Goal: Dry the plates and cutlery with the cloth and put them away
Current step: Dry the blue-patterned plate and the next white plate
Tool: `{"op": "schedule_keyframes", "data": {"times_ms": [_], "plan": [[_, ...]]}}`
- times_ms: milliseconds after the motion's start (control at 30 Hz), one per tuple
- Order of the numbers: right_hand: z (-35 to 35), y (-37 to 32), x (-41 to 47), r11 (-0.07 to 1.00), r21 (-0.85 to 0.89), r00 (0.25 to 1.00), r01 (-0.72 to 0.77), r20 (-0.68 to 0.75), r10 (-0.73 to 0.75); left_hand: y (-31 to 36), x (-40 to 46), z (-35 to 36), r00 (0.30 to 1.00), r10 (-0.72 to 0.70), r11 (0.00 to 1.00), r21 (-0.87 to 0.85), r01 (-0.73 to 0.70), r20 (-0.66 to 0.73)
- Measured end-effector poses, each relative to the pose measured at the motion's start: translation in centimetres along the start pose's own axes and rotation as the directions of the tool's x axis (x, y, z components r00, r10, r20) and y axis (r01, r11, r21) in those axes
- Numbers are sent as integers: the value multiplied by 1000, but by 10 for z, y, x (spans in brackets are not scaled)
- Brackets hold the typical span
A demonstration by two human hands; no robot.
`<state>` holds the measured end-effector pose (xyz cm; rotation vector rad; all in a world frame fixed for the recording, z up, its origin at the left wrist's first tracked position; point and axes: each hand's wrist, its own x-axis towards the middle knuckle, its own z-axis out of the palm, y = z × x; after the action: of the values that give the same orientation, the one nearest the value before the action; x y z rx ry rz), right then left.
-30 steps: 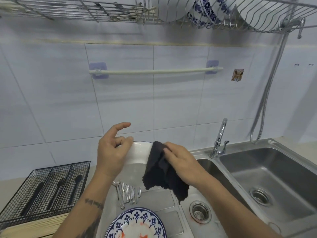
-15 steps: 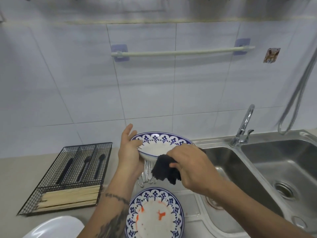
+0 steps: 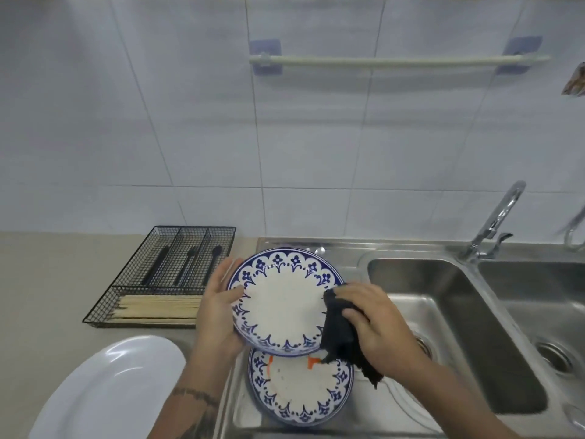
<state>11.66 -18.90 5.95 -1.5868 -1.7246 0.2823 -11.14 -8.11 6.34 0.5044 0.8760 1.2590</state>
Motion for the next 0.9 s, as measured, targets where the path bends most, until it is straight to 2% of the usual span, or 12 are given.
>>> {"op": "schedule_keyframes", "data": {"times_ms": [100, 200, 267, 333, 400, 533, 667, 800, 900], "plan": [[18, -3, 3, 964, 179, 975, -197, -68, 212, -2, -12, -21, 998, 47, 999, 19, -47, -36], [33, -12, 7, 879, 325, 931, -348, 6, 366, -3, -27, -37, 987, 90, 992, 96, -78, -131], [41, -18, 8, 848, 354, 917, -393, 78, 392, 1, -41, -46, 970, 145, 978, 176, -111, -197], [49, -25, 8, 845, 363, 919, -394, 136, 370, 8, -54, -56, 939, 239, 933, 327, -151, -248], [57, -35, 11, 859, 358, 930, -366, 179, 321, 13, -64, -70, 897, 309, 900, 402, -169, -315], [78, -62, 23, 909, 301, 935, -288, 295, 198, 23, -83, -108, 815, 331, 910, 389, -143, -475], [107, -90, 29, 972, 177, 910, -152, 410, 67, 30, -92, -149, 721, 428, 883, 423, -204, -546], [127, -110, 37, 974, 167, 895, -150, 443, 62, 43, -86, -185, 663, 476, 859, 466, -211, -578], [141, -118, 41, 975, 125, 889, -184, 443, 111, 54, -77, -211, 656, 492, 843, 501, -194, -573]]}}
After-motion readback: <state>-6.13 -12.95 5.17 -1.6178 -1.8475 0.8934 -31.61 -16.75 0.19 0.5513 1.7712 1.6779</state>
